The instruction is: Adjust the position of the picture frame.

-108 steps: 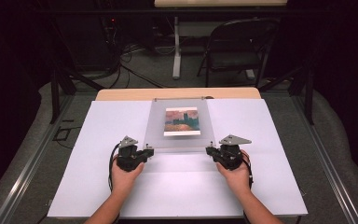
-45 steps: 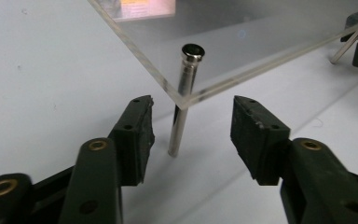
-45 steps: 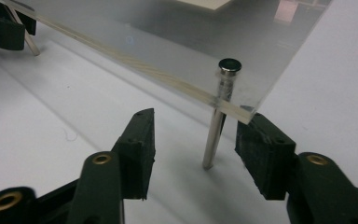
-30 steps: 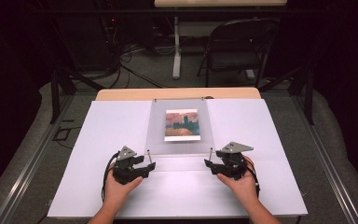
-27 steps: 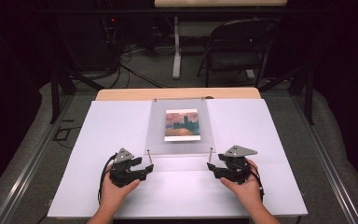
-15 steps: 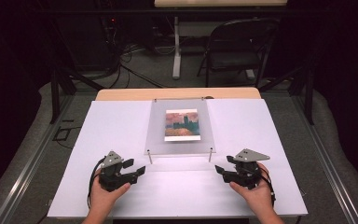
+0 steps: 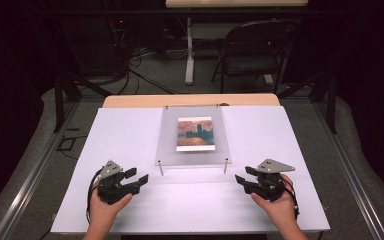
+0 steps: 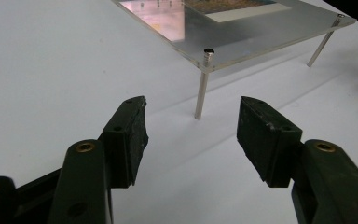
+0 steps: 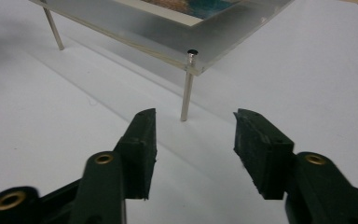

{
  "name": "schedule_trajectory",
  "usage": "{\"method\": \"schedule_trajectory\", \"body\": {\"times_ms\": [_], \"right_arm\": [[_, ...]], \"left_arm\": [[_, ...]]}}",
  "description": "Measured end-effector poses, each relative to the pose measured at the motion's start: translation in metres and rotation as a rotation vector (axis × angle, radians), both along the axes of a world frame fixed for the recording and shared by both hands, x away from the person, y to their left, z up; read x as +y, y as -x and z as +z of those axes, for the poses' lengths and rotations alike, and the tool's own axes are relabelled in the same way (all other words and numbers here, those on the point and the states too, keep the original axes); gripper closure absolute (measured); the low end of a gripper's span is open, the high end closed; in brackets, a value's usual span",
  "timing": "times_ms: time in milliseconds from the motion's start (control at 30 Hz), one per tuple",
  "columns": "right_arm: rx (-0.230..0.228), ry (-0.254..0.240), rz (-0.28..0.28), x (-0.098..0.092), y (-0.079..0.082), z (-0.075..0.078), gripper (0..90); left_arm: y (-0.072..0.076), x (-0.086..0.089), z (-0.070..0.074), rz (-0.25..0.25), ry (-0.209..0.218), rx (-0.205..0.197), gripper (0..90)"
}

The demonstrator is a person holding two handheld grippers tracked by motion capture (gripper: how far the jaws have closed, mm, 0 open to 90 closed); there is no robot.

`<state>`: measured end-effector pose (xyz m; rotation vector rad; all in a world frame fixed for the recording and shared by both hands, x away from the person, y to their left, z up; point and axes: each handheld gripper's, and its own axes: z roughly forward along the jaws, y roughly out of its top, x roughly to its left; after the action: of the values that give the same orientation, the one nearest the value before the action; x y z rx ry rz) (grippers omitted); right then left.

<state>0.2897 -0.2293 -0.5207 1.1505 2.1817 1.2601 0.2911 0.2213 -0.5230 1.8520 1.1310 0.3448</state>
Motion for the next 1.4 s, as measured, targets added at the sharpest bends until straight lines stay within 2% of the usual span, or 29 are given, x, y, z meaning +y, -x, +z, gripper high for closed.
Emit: {"method": "schedule_trajectory", "body": {"times_ms": [100,300,333,400,433,633,667,767,933,1000,1067,1133,1233,1367,1400], "right_arm": [[0.011,-0.021,-0.009,-0.002,-0.002,0.001,50.1],[0.008,-0.059,-0.013,-0.006,-0.007,0.008,49.1],[0.022,-0.068,-0.002,-0.007,-0.009,0.011,48.4],[0.02,-0.066,0.0,-0.006,-0.01,0.013,48.4],[0.023,-0.038,0.007,-0.005,-0.013,0.015,47.2],[0.034,-0.025,0.0,-0.003,-0.023,0.021,40.5],[0.037,-0.008,0.0,-0.003,-0.03,0.023,40.4],[0.047,0.001,-0.004,-0.004,-0.038,0.024,40.4],[0.071,-0.008,-0.037,-0.006,-0.061,0.026,39.7],[0.082,0.0,-0.057,-0.007,-0.075,0.027,39.6],[0.083,0.0,-0.06,-0.007,-0.078,0.027,39.6],[0.084,0.001,-0.074,-0.007,-0.092,0.029,38.9],[0.091,-0.014,-0.084,-0.007,-0.099,0.029,38.5],[0.092,-0.027,-0.091,-0.005,-0.115,0.028,37.6],[0.087,-0.025,-0.09,-0.003,-0.119,0.028,37.7]], "left_arm": [[-0.003,0.001,0.003,0.018,-0.002,-0.004,41.6],[-0.01,0.004,0.011,0.032,0.043,0.017,41.1],[-0.012,0.005,0.013,0.028,0.049,0.019,41.2],[-0.016,0.005,0.016,0.017,0.042,0.022,41.2],[-0.018,0.005,0.018,0.008,0.037,0.02,41.2],[-0.039,0.003,0.026,0.0,0.032,0.021,41.4],[-0.045,0.001,0.028,0.002,0.032,0.025,41.4],[-0.053,-0.001,0.032,-0.001,0.032,0.027,41.4],[-0.071,-0.007,0.04,0.011,0.024,0.022,40.2],[-0.078,-0.009,0.042,0.012,0.027,0.026,38.7],[-0.089,-0.012,0.043,0.016,0.026,0.034,38.5],[-0.095,-0.014,0.043,0.018,0.015,0.037,38.2],[-0.105,-0.017,0.042,0.021,-0.002,0.037,38.2],[-0.124,-0.02,0.04,0.034,0.024,0.067,38.2],[-0.124,-0.02,0.04,0.034,0.024,0.067,38.2]]}}
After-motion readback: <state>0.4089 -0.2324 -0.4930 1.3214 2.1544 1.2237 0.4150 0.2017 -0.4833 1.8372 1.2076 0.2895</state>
